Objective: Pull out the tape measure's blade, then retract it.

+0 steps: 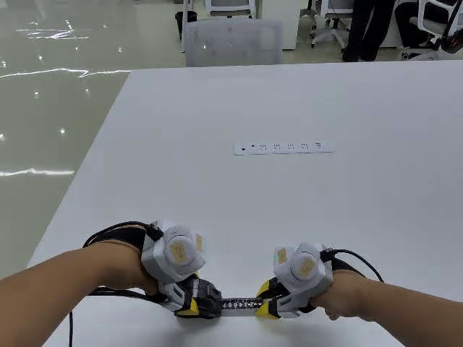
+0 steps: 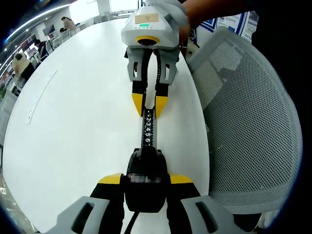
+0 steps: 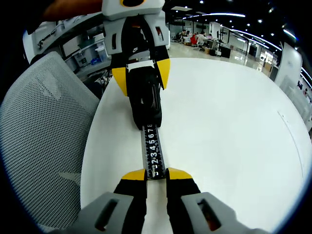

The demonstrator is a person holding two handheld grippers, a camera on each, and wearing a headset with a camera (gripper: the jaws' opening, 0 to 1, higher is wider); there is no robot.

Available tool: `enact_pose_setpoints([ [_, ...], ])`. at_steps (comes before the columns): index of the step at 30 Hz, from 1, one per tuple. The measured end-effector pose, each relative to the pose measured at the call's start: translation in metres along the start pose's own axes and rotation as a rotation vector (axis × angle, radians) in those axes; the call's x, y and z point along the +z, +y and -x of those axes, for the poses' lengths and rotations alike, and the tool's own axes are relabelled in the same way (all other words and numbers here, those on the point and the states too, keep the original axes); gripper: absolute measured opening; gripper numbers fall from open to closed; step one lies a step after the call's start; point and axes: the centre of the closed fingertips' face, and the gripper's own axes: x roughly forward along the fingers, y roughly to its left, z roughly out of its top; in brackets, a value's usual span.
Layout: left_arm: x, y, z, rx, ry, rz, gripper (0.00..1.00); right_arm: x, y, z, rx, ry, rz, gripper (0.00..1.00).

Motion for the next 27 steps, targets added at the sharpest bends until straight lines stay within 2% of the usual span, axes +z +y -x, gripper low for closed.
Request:
enact_pose_setpoints([
  [11, 0.0, 0.0, 0.0, 0.007, -0.007, -0.003, 0.29, -0.011, -0.001, 0.01, -0.005, 0.008, -0.007, 0.13],
  [27, 0.001, 0.0, 0.0, 0.008, -0.01, -0.002, 0.29, -0.017, -0.002, 0.016, -0.001, 0.007, -0.015, 0.13],
])
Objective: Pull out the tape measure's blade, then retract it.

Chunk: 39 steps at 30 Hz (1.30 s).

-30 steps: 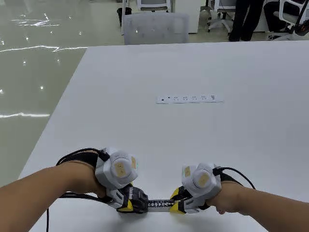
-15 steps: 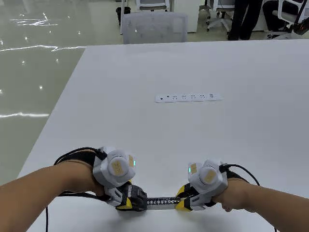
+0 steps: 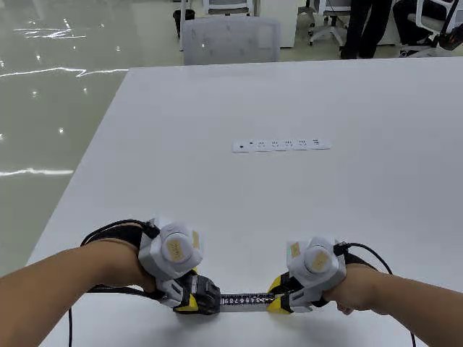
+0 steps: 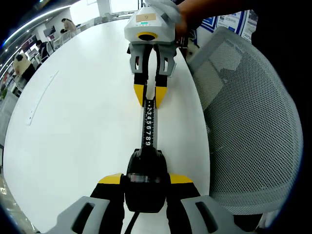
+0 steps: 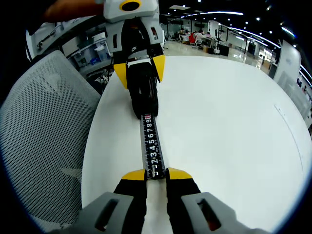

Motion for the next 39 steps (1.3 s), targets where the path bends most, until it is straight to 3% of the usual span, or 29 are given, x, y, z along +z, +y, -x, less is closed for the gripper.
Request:
enact_pose_setpoints([
  [39, 0.0, -0.001, -0.001, 0.002, 0.0, 0.004, 0.29, -0.029, -0.008, 0.025, -0.028, 0.017, -0.027, 0.12],
])
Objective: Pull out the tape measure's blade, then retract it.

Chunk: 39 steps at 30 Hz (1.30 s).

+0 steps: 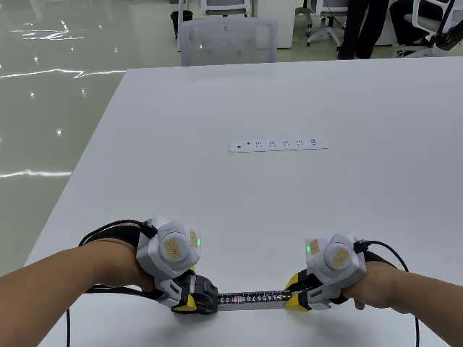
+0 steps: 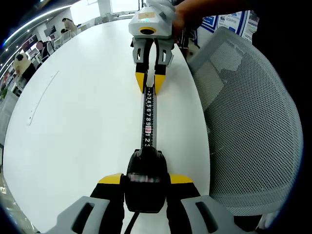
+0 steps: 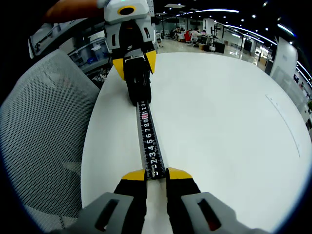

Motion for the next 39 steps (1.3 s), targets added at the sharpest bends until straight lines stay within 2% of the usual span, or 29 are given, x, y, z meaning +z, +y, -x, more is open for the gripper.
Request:
enact_pose_setpoints([
  [39, 0.0, 0.0, -0.001, -0.002, 0.009, 0.0, 0.29, -0.03, -0.008, 0.025, -0.022, 0.023, -0.021, 0.12],
])
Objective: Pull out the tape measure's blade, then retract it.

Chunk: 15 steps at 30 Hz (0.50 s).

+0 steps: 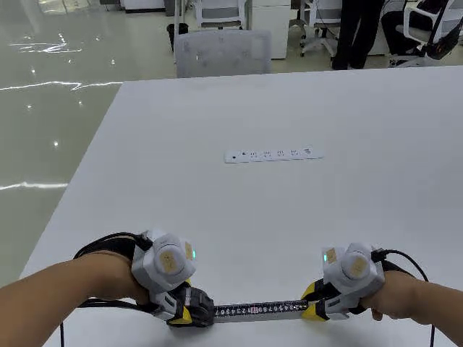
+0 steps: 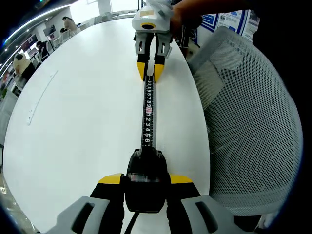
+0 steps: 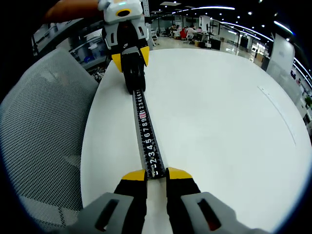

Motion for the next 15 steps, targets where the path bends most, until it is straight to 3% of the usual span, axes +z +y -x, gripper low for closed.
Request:
enact_pose_setpoints([
  [15, 0.0, 0.001, 0.0, 0.003, -0.002, 0.007, 0.29, -0.012, -0.007, 0.01, -0.012, 0.001, -0.016, 0.12],
])
